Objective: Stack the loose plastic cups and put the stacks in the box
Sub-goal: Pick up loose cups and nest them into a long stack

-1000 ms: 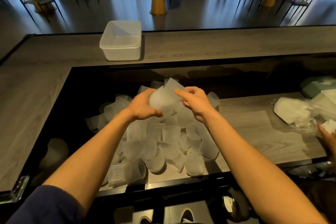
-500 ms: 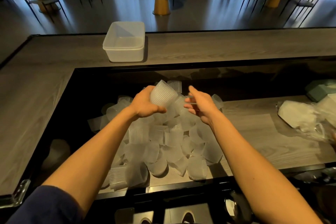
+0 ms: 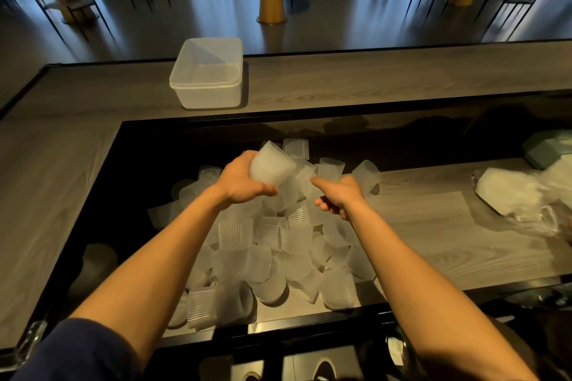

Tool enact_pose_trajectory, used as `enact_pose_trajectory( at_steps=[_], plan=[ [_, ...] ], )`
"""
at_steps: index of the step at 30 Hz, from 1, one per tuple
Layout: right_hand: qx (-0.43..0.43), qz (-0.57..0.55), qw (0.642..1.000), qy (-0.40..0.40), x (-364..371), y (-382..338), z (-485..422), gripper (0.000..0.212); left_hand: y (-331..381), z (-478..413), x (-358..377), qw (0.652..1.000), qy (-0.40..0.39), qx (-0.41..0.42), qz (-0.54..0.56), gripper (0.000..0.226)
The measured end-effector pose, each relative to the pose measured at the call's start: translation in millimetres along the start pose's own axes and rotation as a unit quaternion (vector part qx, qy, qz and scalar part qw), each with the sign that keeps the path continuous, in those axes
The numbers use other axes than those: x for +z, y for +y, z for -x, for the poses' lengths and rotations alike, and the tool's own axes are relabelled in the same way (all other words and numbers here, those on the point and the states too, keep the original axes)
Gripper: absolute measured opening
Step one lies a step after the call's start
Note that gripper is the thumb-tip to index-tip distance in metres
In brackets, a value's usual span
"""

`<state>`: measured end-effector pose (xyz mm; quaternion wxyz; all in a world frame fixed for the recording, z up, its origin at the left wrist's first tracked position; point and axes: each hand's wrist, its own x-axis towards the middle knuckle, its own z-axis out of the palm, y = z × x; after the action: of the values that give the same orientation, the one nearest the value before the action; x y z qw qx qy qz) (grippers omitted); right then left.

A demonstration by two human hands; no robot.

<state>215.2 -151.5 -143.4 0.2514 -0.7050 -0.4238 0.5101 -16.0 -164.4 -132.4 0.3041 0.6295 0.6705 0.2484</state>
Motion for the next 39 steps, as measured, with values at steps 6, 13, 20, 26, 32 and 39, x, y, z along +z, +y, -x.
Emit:
enact_pose_trajectory(
  at_steps=[6, 13, 20, 26, 32, 39],
  plan=[
    [0.022, -0.022, 1.000, 0.003, 8.4, -6.9, -2.9, 0.039, -1.5, 0.9, -1.3, 1.000, 0.002, -0.007, 0.000, 0.088],
    [0.031, -0.039, 0.998, 0.047, 20.7, -5.3, -12.6, 0.040, -2.5, 2.6, -4.0, 1.000, 0.005, -0.007, 0.001, 0.088],
    [-0.014, 0.055, 0.991, 0.122, 24.7, 2.1, -21.9, 0.047, -5.4, 4.2, -8.3, 1.000, 0.002, -0.001, -0.010, 0.089],
    [-0.080, 0.068, 0.983, 0.149, 8.5, -11.3, -17.4, 0.052, -6.2, 1.4, -11.6, 1.000, 0.006, -0.009, -0.024, 0.090],
    [-0.205, -0.024, 0.974, 0.094, -6.9, -36.1, 4.2, 0.041, -1.9, -0.3, -7.9, 0.999, -0.014, -0.012, -0.026, 0.089],
    [-0.238, -0.046, 0.970, 0.008, -6.4, -35.3, 12.2, 0.034, 13.4, 1.6, -0.1, 1.000, -0.013, 0.007, -0.023, 0.088]
  ],
)
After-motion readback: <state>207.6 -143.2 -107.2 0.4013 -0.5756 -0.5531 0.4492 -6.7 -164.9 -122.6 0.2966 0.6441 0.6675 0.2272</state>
